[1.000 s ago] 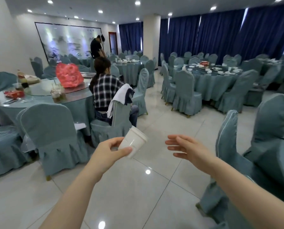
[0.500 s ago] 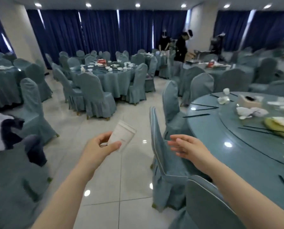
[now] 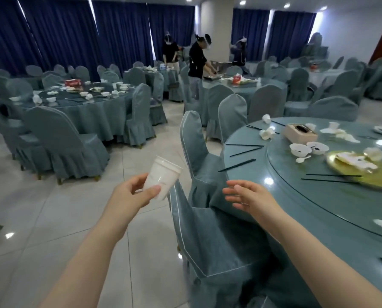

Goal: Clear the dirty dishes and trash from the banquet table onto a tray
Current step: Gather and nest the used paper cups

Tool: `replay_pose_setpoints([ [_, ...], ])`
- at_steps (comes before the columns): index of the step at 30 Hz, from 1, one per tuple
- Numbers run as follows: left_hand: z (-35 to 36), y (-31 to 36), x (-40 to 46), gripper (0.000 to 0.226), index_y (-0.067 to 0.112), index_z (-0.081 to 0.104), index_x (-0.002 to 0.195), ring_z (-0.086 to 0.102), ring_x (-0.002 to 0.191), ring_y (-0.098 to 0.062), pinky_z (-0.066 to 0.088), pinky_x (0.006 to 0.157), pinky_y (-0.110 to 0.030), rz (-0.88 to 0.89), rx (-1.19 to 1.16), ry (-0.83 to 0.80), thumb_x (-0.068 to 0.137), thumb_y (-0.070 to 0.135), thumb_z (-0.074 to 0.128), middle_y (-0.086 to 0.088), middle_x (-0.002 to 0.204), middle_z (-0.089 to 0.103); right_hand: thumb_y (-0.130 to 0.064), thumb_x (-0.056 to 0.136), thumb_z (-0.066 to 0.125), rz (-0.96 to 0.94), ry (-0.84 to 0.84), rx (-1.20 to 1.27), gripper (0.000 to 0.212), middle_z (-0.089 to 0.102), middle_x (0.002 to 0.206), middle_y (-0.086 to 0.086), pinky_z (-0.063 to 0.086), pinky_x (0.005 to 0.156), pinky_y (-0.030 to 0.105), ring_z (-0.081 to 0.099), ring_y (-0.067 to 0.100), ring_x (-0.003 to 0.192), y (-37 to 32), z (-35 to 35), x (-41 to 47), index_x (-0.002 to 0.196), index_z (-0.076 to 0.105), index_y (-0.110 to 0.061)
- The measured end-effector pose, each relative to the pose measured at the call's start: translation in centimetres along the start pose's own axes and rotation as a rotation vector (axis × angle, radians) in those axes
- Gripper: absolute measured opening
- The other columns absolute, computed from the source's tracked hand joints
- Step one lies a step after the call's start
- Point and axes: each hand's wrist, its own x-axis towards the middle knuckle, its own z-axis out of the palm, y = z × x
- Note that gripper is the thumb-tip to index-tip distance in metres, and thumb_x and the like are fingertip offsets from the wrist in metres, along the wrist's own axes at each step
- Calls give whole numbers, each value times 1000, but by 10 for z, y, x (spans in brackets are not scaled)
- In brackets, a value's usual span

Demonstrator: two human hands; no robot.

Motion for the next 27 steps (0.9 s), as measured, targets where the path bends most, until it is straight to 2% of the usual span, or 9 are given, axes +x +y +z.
replay_pose_setpoints([
  [2,-3,-9,33,32,34,64,111,65,99,-8,50,80,-27,-13,-23,-16,80,26,72,12,107,70,-22,97,51,26,-4,-12,19,74,102,-4,53,86,31,69,16,95,3,8,25,110,65,-21],
  [6,-23,-32,99,41,26,63,120,64,101,-11,50,80,-27,-26,-43,-36,80,26,71,8,111,69,-19,97,52,47,12,-32,19,74,103,-1,52,83,31,69,18,96,6,35,85,110,65,-19],
  [12,-96,-59,203,41,28,62,120,64,103,-10,51,87,-31,-35,-43,-54,81,26,72,10,113,68,-18,95,54,59,37,-29,18,73,104,0,51,85,32,69,17,95,6,121,188,109,65,-19],
  [15,-137,-67,258,39,35,62,113,65,96,-6,50,83,-26,-31,-32,-59,78,22,75,12,110,68,-18,95,54,46,48,-31,19,73,104,-1,52,85,33,70,16,95,2,164,240,110,66,-19],
  [18,-167,-71,318,38,37,62,107,66,85,1,48,75,-20,-5,-26,-73,77,19,76,14,105,69,-17,95,54,30,83,7,19,73,104,-1,52,79,30,70,15,94,3,196,286,110,66,-19],
  [23,-178,-86,415,32,43,59,95,65,79,8,47,71,-17,-14,-25,-138,78,21,76,23,97,66,-16,94,55,87,138,52,20,73,104,0,52,74,28,71,14,90,15,215,355,111,65,-17],
  [27,-176,-95,512,33,42,60,100,66,83,4,48,74,-20,-18,-29,-185,77,25,76,23,95,67,-18,94,55,96,213,68,20,73,106,1,51,79,31,69,18,97,24,206,431,112,66,-19],
])
